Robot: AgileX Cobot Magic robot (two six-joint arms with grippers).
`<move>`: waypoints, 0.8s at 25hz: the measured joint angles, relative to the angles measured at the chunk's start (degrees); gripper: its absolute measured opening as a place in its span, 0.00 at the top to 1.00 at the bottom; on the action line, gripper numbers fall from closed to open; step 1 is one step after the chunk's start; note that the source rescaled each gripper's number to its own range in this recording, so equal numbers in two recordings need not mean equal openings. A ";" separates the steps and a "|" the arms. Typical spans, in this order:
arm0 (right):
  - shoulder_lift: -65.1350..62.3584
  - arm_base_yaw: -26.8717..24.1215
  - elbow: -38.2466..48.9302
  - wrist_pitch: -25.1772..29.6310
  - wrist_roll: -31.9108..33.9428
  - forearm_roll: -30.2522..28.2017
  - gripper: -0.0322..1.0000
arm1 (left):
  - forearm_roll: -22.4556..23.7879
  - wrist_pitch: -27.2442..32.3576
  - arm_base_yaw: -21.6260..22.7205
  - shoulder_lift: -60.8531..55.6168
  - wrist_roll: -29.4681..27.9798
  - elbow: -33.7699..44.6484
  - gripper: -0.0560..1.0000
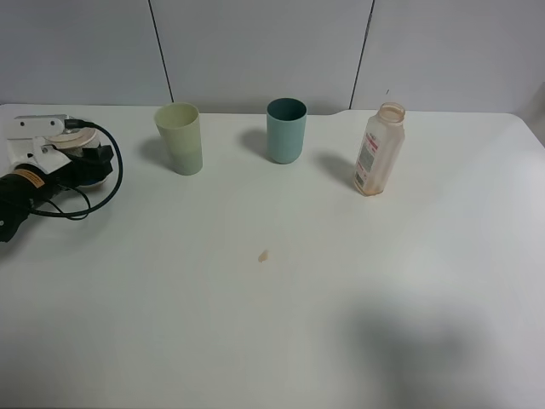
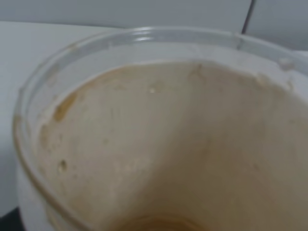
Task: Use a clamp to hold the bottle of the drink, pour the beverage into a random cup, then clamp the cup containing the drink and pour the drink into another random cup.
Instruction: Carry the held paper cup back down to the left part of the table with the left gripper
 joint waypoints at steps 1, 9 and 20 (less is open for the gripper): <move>0.00 0.00 0.00 0.00 0.00 0.00 0.00 | 0.00 0.00 0.00 0.00 -0.31 0.00 0.70; 0.00 0.00 0.00 0.00 0.00 0.00 0.00 | 0.00 0.00 -0.06 0.00 -7.39 0.00 0.27; 0.00 0.00 0.00 0.00 0.00 0.00 0.00 | 0.20 0.00 -0.06 -3.98 -8.40 1.98 0.20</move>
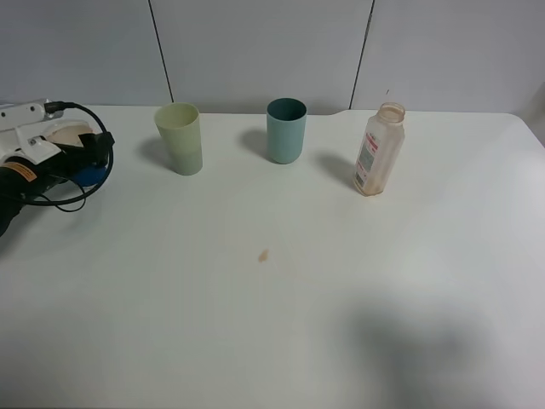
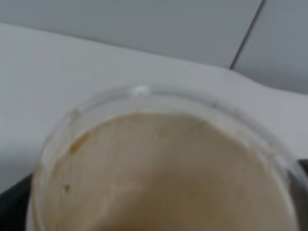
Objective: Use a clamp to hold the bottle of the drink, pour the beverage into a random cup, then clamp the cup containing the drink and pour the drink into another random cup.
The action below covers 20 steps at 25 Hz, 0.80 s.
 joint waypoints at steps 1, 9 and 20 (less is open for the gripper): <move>0.00 0.00 0.00 0.00 0.00 0.00 0.00 | 0.06 0.00 0.00 -0.97 0.00 0.11 0.09; 0.00 0.00 0.00 0.00 0.00 0.00 0.00 | 0.67 0.05 0.00 -8.03 0.00 0.66 0.01; 0.00 0.00 0.00 0.00 0.00 0.00 0.00 | 4.03 0.11 0.00 -21.54 -0.52 5.98 0.07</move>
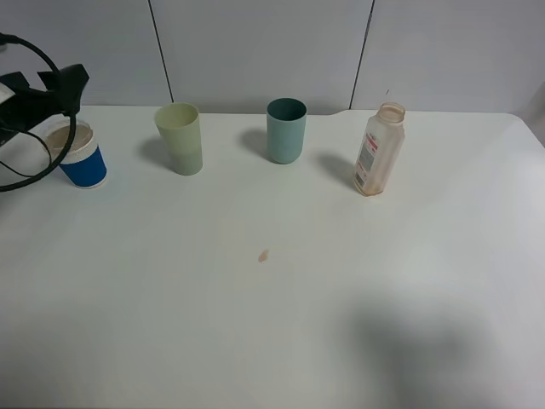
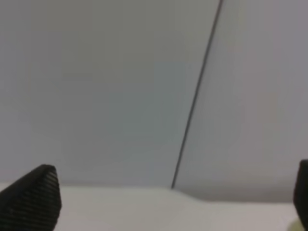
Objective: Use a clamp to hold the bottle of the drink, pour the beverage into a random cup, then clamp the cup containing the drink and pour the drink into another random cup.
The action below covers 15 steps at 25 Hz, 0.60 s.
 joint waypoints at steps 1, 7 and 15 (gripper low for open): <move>0.00 0.00 0.00 0.00 0.00 0.00 0.00 | 0.52 0.00 0.00 -1.84 -0.40 0.41 0.08; 0.00 0.00 0.00 0.00 0.00 0.00 0.00 | 3.98 11.89 0.00 -15.54 -7.03 1.23 0.11; 0.00 0.00 0.00 0.00 0.00 0.00 0.00 | 6.17 32.87 0.00 -32.41 -10.55 1.27 0.11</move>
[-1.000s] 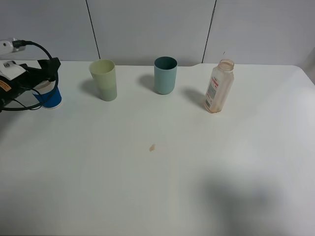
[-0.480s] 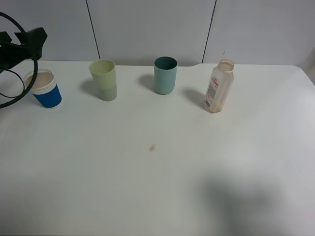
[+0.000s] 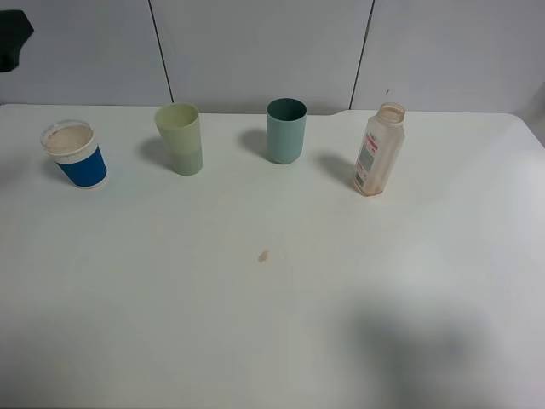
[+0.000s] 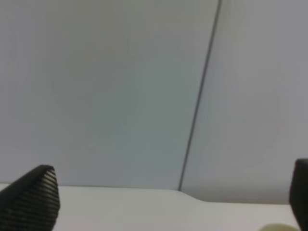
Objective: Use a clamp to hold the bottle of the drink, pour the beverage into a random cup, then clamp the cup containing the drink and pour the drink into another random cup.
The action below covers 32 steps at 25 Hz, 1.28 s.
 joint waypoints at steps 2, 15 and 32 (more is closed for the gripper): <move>0.00 0.00 0.00 0.00 0.00 0.00 0.00 | -0.41 3.84 0.00 -4.36 0.27 0.00 0.06; 0.00 0.00 0.00 0.00 0.00 0.00 0.00 | -14.01 31.85 -3.24 -26.78 13.32 0.02 0.00; 0.00 0.00 0.00 0.00 0.00 0.00 0.00 | -16.05 72.44 -3.25 -55.29 15.44 -2.08 0.00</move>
